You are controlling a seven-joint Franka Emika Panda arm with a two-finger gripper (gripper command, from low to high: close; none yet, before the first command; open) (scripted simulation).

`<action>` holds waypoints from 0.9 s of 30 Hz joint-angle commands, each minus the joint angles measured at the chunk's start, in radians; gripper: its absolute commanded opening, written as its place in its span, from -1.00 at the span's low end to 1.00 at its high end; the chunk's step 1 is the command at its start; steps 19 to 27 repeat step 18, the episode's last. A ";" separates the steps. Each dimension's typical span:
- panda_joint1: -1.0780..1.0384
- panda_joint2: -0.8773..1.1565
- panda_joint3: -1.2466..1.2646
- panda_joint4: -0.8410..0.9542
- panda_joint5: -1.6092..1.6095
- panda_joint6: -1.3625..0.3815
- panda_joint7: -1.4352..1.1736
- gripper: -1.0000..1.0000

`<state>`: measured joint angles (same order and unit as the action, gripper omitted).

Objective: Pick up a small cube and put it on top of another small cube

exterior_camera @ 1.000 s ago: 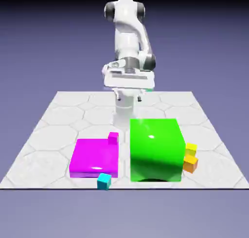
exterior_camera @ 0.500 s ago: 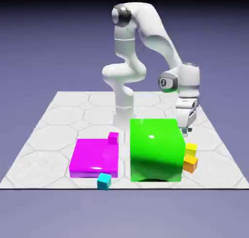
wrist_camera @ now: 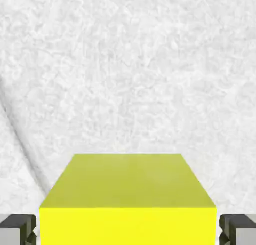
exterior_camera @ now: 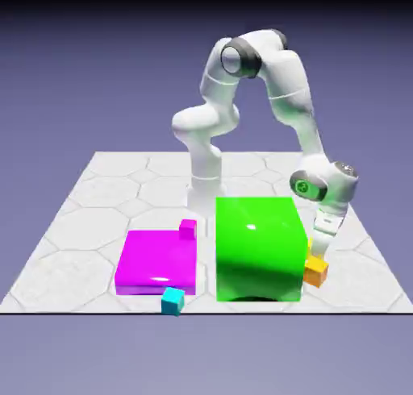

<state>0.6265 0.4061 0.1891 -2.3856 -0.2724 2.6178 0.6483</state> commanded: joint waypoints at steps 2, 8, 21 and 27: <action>-0.020 -0.072 0.031 -0.004 0.037 -0.067 -0.027 -1.00; -0.192 -0.122 0.101 0.137 0.064 -0.257 -0.121 -1.00; -0.265 -0.057 0.104 0.204 0.028 -0.262 -0.137 1.00; -0.265 -0.057 0.104 0.204 0.028 -0.262 -0.137 1.00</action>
